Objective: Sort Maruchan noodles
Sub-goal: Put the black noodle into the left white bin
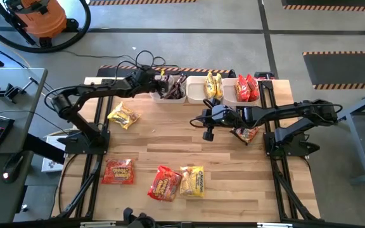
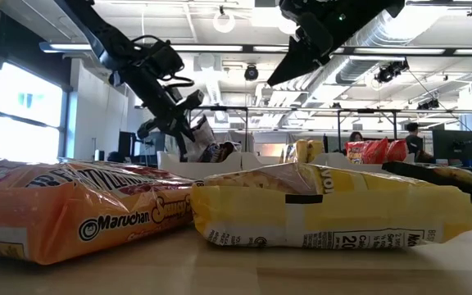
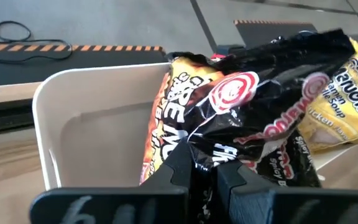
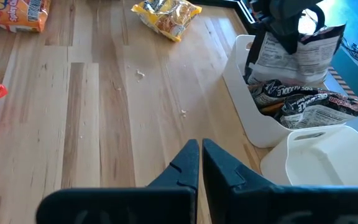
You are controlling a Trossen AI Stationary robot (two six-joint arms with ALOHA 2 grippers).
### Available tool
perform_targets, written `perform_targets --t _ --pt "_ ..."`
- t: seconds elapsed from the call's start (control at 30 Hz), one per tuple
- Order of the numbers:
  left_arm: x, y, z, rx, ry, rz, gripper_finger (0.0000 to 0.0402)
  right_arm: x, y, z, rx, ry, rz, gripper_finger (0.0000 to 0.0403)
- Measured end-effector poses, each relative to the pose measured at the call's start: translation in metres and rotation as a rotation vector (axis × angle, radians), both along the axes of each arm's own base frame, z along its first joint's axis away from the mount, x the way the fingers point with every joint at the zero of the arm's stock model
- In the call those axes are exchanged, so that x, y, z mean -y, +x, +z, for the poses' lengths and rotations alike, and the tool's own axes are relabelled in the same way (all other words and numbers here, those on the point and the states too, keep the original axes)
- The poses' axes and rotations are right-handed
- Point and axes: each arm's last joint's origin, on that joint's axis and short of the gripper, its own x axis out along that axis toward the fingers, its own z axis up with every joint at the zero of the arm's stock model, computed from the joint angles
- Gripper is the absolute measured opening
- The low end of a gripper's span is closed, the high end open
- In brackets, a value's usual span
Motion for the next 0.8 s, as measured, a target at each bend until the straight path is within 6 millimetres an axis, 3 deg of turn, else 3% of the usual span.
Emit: perform_targets --t 0.23,0.4,0.6,0.7,0.8 --pt "-0.003 0.003 -0.006 -0.016 0.014 -0.017 0.0012 0.000 0.000 0.000 0.000 0.000 0.000 0.0000" --pt "-0.002 0.003 -0.004 -0.017 0.023 -0.062 0.0048 0.000 0.000 0.000 0.000 0.000 0.000 0.0000" --pt "0.003 0.001 0.012 0.019 0.070 -0.160 0.0093 0.000 0.005 -0.006 -0.019 -0.012 0.012 0.0000" --pt "0.005 -0.001 0.014 0.007 0.070 -0.168 0.0084 0.000 0.008 -0.011 -0.031 -0.007 0.034 0.0000" --pt "0.006 -0.001 0.012 -0.001 0.048 -0.195 0.0044 0.002 0.009 -0.011 -0.027 -0.007 0.053 0.0000"
